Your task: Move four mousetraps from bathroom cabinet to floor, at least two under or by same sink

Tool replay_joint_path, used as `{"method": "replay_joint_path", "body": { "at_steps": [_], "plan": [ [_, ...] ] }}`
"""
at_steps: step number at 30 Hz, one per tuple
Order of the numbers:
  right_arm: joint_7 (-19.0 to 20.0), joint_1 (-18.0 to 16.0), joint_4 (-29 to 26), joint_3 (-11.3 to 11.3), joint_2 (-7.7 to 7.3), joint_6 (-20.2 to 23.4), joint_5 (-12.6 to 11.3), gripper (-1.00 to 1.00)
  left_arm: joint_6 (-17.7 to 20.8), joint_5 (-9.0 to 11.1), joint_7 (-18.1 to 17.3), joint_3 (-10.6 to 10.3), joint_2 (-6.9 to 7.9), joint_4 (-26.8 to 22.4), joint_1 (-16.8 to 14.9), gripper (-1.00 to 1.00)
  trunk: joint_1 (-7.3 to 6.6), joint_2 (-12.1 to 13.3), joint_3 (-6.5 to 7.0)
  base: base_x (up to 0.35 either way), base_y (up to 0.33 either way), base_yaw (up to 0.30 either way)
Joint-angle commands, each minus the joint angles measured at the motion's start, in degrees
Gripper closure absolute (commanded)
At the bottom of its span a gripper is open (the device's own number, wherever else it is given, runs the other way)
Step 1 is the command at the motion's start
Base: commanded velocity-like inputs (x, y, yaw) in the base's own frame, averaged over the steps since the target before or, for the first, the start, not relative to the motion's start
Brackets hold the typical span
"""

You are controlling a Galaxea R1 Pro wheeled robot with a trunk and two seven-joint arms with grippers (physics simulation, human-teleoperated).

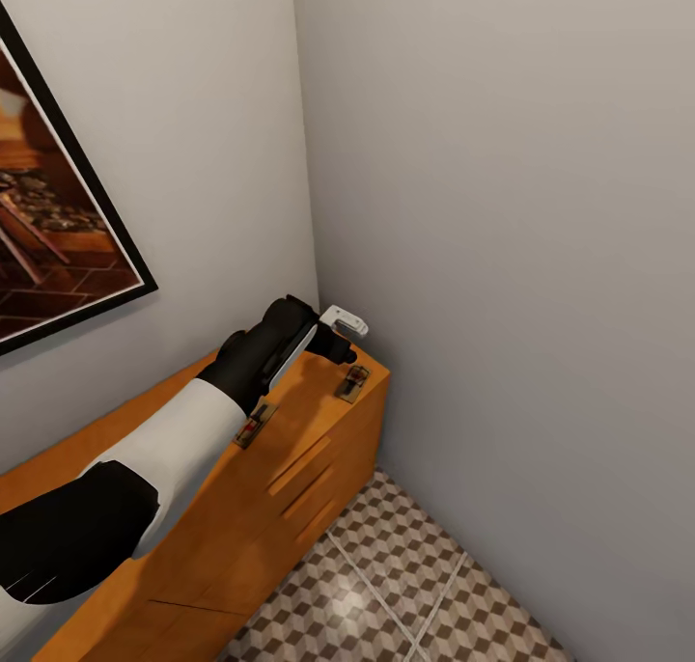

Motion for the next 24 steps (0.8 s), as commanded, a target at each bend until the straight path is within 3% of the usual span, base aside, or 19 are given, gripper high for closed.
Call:
{"method": "replay_joint_path", "body": {
  "at_steps": [1, 24],
  "plan": [
    [0.2, 0.0, 0.1, 0.5, 0.0, -0.2, -0.6, -1.0, 0.2, 0.2, 0.1, -0.1, 0.02, 0.0, -0.1, -1.0, 0.03, -0.1, -0.09, 0.0, 0.0, 0.0],
    [0.2, 0.0, 0.1, 0.4, 0.0, -0.2, -0.6, -1.0, 0.2, 0.2, 0.1, -0.1, 0.11, 0.0, -0.1, -1.0, 0.03, -0.1, -1.54, 0.0, 0.0, 0.0]
  ]
}}
